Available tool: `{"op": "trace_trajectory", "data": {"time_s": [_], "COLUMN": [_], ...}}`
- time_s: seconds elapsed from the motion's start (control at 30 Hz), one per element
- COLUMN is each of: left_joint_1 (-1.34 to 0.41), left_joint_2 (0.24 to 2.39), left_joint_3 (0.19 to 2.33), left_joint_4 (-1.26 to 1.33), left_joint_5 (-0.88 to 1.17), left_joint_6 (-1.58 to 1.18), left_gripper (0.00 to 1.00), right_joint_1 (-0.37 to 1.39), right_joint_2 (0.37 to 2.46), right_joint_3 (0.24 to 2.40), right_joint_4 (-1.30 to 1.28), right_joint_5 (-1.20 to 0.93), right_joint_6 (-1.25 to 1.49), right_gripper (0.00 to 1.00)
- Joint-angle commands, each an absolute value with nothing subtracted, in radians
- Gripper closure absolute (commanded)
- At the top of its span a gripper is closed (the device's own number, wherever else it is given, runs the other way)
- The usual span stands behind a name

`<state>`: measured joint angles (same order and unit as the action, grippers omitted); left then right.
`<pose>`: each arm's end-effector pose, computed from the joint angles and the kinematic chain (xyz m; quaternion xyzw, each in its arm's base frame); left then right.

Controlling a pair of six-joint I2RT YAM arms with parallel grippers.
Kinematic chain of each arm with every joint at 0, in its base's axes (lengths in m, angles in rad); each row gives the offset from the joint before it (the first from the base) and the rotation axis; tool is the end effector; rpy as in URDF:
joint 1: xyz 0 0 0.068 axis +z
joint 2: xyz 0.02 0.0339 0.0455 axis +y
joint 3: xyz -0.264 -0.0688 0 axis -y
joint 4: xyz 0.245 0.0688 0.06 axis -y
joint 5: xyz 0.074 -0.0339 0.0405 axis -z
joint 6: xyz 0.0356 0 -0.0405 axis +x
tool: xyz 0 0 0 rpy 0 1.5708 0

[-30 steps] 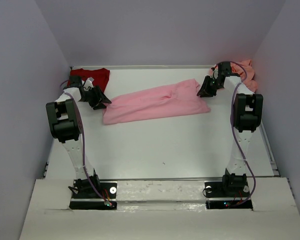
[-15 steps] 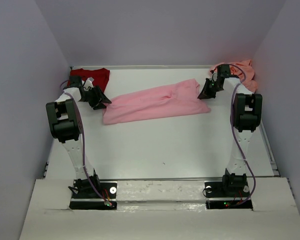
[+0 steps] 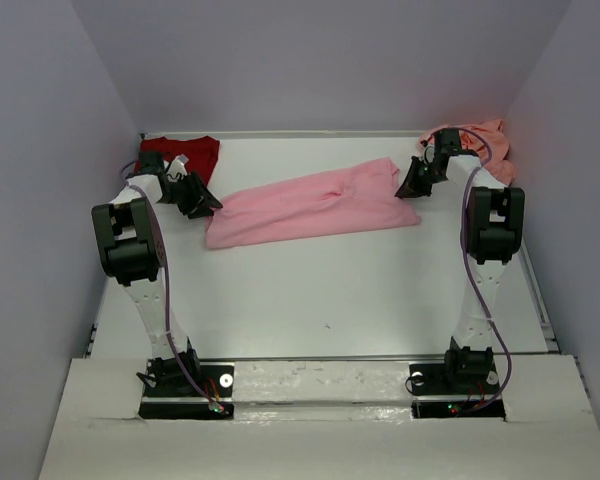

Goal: Fold and stack the t-shirts
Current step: Fold the tshirt

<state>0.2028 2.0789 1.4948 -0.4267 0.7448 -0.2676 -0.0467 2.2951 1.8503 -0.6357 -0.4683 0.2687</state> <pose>0.4350 0.0648 0.1742 -0.1108 0.8940 -0.3578 0.2459 0.4919 -0.0069 0.1667 0.0926 0.9408 0.2498 0.2097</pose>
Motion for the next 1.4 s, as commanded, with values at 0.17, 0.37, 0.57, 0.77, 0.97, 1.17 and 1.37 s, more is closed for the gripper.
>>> {"op": "trace_trajectory", "data": {"time_s": [0.17,0.37,0.57,0.77,0.97,1.17,1.37], "left_joint_1": [0.201,0.202,0.207,0.244,0.296,0.318,0.321], "left_joint_2": [2.075,2.079,2.046,1.977,1.905,1.894,1.902], "left_joint_3": [1.537,1.539,1.523,1.456,1.399,1.371,1.364], "left_joint_4": [-0.451,-0.446,-0.465,-0.423,-0.403,-0.4,-0.397], "left_joint_5": [0.798,0.796,0.724,0.686,0.629,0.626,0.637], "left_joint_6": [-0.258,-0.261,-0.258,-0.296,-0.318,-0.318,-0.314], "left_gripper": [0.88,1.0,1.0,1.0,1.0,1.0,1.0], "right_joint_1": [-0.052,-0.052,-0.052,-0.052,-0.052,-0.052,-0.052], "right_joint_2": [2.29,2.289,2.29,2.295,2.306,2.303,2.307], "right_joint_3": [1.875,1.875,1.882,1.908,1.937,1.942,1.944], "right_joint_4": [-0.618,-0.62,-0.623,-0.623,-0.626,-0.624,-0.626], "right_joint_5": [-0.474,-0.469,-0.416,-0.367,-0.35,-0.327,-0.336], "right_joint_6": [0.268,0.267,0.27,0.272,0.273,0.272,0.268], "right_gripper": [1.0,1.0,1.0,1.0,1.0,1.0,1.0]}}
